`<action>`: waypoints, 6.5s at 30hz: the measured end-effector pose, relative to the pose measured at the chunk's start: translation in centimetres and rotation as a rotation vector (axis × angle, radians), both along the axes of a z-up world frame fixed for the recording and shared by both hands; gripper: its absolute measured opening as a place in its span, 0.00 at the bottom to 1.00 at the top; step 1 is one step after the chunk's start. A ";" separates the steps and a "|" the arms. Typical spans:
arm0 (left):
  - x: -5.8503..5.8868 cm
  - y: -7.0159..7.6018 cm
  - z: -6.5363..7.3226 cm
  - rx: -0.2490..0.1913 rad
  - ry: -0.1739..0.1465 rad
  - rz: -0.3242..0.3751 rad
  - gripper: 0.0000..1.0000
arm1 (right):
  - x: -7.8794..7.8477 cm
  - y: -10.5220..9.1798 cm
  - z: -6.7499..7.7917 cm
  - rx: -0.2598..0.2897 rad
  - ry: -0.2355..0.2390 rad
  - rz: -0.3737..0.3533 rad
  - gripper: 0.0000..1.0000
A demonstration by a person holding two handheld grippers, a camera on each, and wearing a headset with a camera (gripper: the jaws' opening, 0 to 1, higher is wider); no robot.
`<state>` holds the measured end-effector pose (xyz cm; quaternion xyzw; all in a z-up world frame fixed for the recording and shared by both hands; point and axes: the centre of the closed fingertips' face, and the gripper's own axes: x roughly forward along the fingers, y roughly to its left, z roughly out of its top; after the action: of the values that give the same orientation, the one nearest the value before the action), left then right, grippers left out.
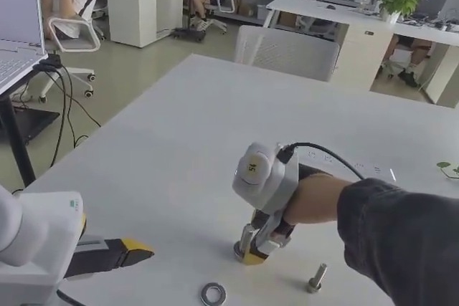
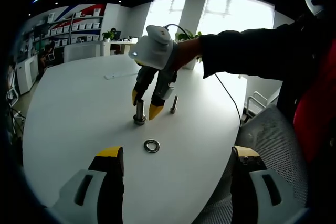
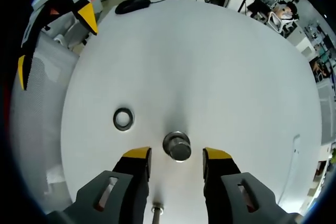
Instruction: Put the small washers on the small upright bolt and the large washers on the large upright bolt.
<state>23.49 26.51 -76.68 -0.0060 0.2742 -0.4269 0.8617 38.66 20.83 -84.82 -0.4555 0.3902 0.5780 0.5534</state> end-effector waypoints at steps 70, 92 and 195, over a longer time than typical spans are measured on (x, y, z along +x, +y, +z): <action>-0.6 -2.1 2.4 0.021 -0.066 -0.076 0.84 | -8.6 -1.3 2.8 0.139 0.015 -0.028 0.48; -0.6 -1.2 2.0 0.018 -0.057 -0.049 0.84 | -9.2 2.4 -0.9 0.122 0.064 0.024 0.38; -0.6 -1.7 2.2 0.020 -0.064 -0.067 0.83 | -9.7 -1.1 0.9 0.063 0.011 0.031 0.23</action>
<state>22.87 24.85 -74.44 0.0254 0.2507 -0.4526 0.8554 28.97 19.68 -83.97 -0.4404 0.3678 0.6011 0.5564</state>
